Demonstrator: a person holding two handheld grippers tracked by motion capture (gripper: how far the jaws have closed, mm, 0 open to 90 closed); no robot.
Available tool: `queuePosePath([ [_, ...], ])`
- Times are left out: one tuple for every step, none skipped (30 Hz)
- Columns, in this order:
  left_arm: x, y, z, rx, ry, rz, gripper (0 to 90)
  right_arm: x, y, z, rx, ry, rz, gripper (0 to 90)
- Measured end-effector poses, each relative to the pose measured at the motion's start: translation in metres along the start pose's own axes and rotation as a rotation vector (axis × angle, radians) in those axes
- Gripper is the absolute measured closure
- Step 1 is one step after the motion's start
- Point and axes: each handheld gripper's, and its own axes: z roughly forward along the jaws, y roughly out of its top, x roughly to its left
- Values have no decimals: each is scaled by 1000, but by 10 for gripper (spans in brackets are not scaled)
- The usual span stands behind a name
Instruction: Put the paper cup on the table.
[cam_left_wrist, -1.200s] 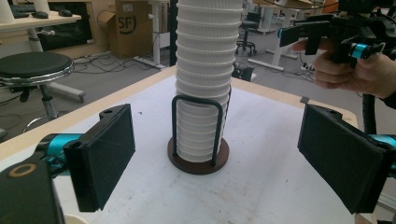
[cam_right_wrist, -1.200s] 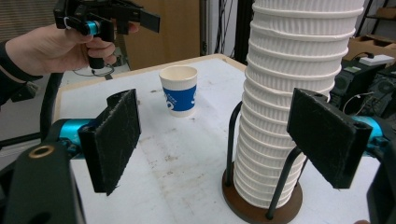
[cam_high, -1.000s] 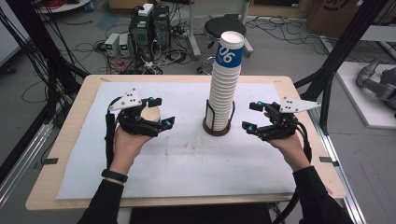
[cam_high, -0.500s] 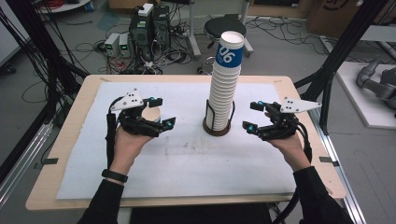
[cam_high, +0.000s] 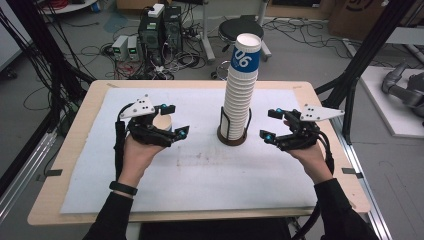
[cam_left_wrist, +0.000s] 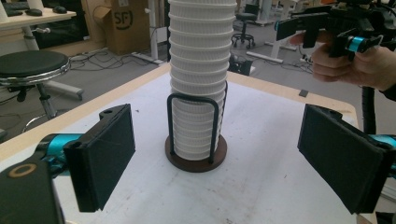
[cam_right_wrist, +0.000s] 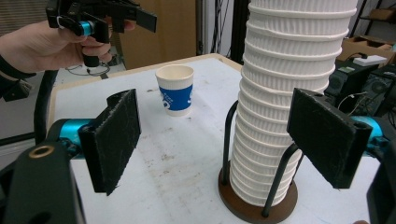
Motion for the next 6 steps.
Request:
queuePosePath([
  [0,0,0,-1,-1,-1,110,0,0,0,1,-1,0,178],
  [0,0,0,0,0,-1,111,0,0,0,1,0,0,178],
  [0,0,0,0,0,0,110,0,0,0,-1,3,2,178],
  [0,0,0,-1,-1,-1,110,-1,0,0,-1,-3,-3,178],
  [0,0,0,0,0,1,110,-1,0,0,0,-1,-1,178],
  [0,0,0,-1,2,2,111,-1,0,-1,-2,1,1,178],
])
